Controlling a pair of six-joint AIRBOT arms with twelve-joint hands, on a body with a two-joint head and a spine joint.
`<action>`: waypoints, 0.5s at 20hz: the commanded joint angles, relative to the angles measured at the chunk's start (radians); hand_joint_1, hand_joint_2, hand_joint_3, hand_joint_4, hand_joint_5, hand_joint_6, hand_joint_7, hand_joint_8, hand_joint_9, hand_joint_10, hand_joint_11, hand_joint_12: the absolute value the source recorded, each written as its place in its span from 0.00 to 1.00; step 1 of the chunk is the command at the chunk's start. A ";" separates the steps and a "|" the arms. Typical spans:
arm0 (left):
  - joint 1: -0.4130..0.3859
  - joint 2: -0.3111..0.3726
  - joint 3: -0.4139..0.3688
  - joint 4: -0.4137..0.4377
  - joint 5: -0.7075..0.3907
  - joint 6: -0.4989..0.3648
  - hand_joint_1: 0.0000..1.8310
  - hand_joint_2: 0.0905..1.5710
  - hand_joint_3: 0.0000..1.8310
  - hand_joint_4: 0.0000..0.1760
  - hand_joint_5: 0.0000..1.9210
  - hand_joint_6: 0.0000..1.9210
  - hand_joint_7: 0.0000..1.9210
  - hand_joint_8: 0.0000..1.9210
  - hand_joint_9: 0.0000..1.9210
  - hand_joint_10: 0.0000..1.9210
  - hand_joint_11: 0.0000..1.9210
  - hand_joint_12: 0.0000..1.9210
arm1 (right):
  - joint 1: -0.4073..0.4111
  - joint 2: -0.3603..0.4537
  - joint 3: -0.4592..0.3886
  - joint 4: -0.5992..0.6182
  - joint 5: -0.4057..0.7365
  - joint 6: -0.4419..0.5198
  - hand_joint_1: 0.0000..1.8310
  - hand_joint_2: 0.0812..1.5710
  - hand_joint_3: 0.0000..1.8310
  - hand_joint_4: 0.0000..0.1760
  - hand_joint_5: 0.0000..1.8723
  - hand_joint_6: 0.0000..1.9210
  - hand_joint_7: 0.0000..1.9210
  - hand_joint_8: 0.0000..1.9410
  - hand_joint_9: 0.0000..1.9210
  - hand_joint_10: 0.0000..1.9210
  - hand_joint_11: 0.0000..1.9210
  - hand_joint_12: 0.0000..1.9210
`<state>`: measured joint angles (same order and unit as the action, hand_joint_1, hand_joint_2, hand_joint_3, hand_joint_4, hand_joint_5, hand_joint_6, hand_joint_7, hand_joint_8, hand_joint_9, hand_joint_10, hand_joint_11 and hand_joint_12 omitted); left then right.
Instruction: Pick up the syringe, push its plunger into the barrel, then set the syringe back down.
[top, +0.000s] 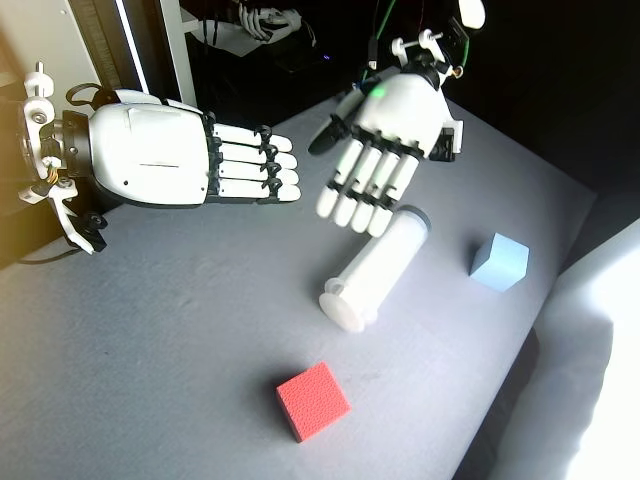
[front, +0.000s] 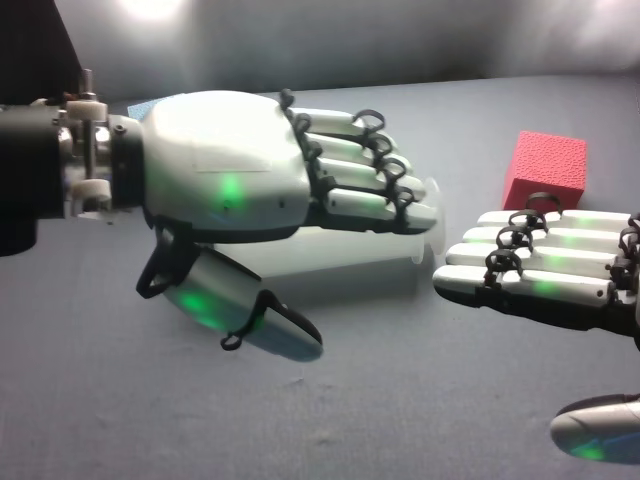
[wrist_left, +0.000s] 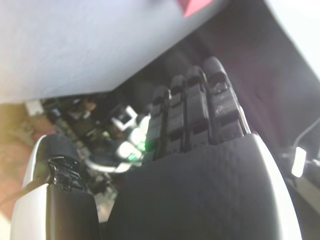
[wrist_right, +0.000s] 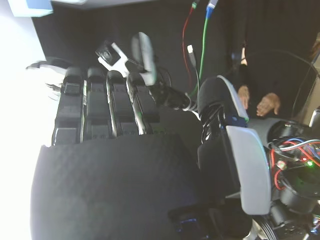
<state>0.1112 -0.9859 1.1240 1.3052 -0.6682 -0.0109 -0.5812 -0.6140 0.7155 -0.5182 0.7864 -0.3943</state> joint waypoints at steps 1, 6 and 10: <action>-0.003 0.017 0.001 -0.057 -0.057 -0.008 0.08 0.71 0.00 0.00 0.08 0.00 0.10 0.00 0.08 0.00 0.00 0.24 | 0.014 0.008 -0.002 0.016 0.113 0.009 0.00 0.82 0.00 0.00 0.00 0.00 0.00 0.00 0.00 0.00 0.00 0.00; 0.019 0.043 -0.011 -0.068 -0.058 -0.007 0.10 0.72 0.00 0.00 0.06 0.00 0.08 0.00 0.06 0.00 0.00 0.18 | 0.067 0.010 -0.002 -0.100 0.070 0.043 0.00 0.81 0.00 0.00 0.00 0.00 0.00 0.00 0.00 0.00 0.00 0.00; 0.004 0.043 -0.011 -0.070 -0.051 -0.008 0.09 0.71 0.00 0.00 0.06 0.00 0.07 0.00 0.07 0.00 0.00 0.22 | 0.087 0.010 0.004 -0.118 0.068 0.047 0.00 0.81 0.00 0.00 0.00 0.00 0.00 0.00 0.00 0.00 0.00 0.00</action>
<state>0.1265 -0.9550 1.1145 1.2961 -0.6682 -0.0174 -0.5026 -0.6140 0.7208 -0.6704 0.7551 -0.3546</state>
